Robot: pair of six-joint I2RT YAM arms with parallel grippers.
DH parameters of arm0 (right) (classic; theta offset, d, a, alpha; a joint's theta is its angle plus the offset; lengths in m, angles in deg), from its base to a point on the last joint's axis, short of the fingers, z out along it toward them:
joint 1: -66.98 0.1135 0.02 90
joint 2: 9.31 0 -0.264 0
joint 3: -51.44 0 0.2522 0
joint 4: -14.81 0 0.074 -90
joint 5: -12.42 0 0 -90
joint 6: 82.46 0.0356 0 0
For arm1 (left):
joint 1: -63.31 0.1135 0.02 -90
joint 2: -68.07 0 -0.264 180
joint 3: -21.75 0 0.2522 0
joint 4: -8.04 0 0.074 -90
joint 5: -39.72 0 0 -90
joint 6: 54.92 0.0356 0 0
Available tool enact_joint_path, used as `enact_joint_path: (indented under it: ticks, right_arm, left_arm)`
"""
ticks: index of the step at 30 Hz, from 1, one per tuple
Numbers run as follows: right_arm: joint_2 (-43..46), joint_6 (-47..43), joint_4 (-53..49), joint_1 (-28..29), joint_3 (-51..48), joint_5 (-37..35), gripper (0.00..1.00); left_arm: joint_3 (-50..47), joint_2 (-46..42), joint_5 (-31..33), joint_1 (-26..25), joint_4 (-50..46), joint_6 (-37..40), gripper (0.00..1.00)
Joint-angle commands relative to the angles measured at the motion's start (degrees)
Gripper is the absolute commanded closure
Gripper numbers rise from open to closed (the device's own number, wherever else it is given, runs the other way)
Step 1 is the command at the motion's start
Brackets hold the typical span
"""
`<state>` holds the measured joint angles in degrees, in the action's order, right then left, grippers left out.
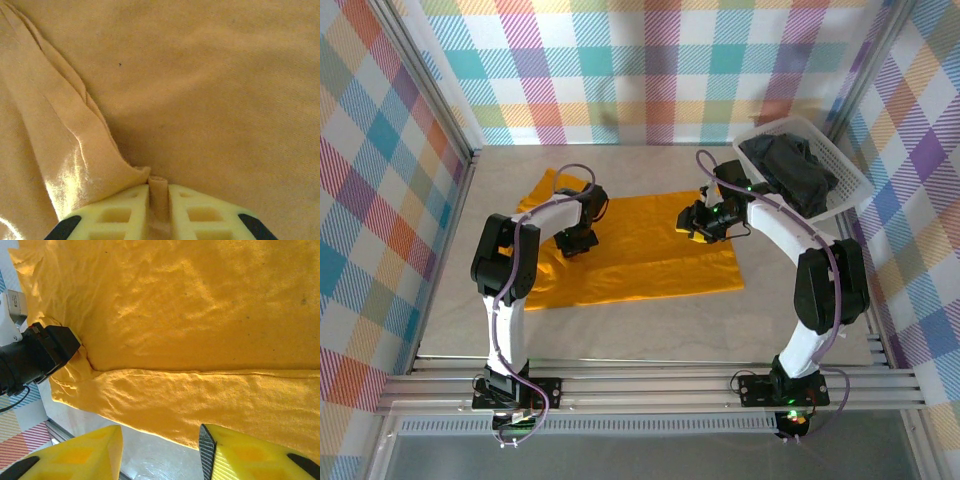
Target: Fold and stack the t-shirts
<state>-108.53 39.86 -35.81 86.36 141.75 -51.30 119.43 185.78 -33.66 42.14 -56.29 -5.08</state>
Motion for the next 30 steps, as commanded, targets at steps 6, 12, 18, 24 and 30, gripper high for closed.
enact_joint_path:
  ticks: [6,12,18,24,30]
  right_arm:
    - [-0.9,0.11,0.61,0.38,1.06,1.63,0.55]
    - [-0.9,0.03,0.74,0.37,0.88,1.65,0.55]
    - [-1.14,0.1,0.94,0.33,0.97,1.84,0.55]
    - [-1.56,0.03,0.98,0.36,0.97,2.24,0.55]
    - [-1.61,0.14,0.95,0.4,0.79,2.46,0.55]
  left_arm:
    - [-1.98,-0.65,1.33,0.29,0.23,0.53,0.9]
    - [-1.42,-3.57,1.7,-0.16,-0.12,0.49,0.97]
    - [-1.22,-6.48,0.64,-0.8,-0.48,0.08,1.0]
    - [-1.33,-6.97,-0.64,-1.19,0.1,1.48,1.0]
    - [-1.87,-8.1,-1.11,-1.92,2.41,2.87,1.0]
